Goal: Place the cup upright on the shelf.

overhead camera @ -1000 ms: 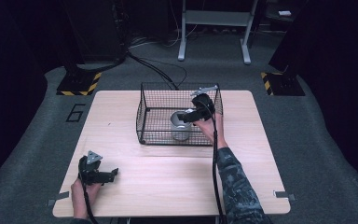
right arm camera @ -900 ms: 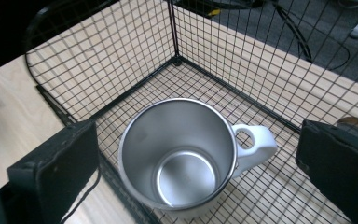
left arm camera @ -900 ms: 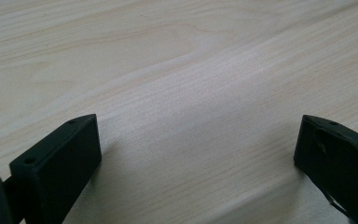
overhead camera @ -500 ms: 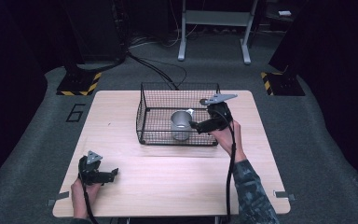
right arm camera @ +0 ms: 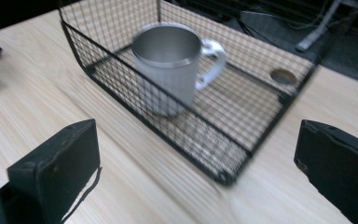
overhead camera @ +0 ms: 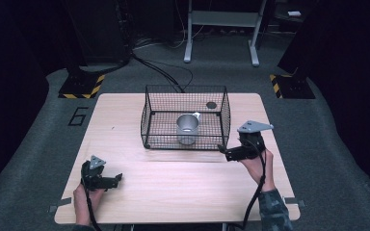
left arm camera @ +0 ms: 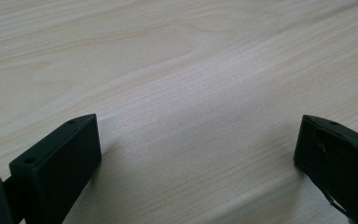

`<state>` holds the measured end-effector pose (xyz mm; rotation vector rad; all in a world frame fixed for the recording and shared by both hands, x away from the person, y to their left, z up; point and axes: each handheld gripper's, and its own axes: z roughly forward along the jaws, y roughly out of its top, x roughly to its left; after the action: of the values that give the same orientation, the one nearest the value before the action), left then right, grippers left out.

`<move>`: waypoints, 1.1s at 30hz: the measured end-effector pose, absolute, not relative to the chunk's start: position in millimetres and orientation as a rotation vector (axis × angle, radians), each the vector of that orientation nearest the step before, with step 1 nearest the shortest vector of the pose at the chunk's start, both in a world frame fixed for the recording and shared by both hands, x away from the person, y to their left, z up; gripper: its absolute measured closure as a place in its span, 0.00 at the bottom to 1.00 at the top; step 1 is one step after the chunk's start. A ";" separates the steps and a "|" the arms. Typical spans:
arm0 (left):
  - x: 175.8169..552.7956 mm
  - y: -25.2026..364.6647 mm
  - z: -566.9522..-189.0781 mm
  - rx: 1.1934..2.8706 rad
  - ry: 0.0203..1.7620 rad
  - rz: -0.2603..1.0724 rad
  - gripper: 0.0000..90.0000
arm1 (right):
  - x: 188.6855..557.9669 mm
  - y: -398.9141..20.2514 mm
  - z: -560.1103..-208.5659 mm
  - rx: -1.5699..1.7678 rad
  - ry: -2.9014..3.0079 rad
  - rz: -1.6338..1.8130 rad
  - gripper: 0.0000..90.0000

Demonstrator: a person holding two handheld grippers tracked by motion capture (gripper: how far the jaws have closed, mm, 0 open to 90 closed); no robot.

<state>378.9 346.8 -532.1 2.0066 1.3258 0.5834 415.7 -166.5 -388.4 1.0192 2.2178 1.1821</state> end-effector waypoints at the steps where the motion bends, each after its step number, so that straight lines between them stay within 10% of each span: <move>1: 378.9 346.8 -532.1 2.007 1.326 0.583 0.01 | 415.7 -166.5 -388.4 1.019 2.218 1.182 0.00; 33: 378.8 346.9 -531.7 2.013 1.325 0.581 0.00 | 381.4 -255.1 -529.2 1.440 2.114 0.926 0.00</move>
<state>378.8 346.9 -531.7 2.0131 1.3254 0.5806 381.4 -255.1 -529.2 1.4402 2.1144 0.9261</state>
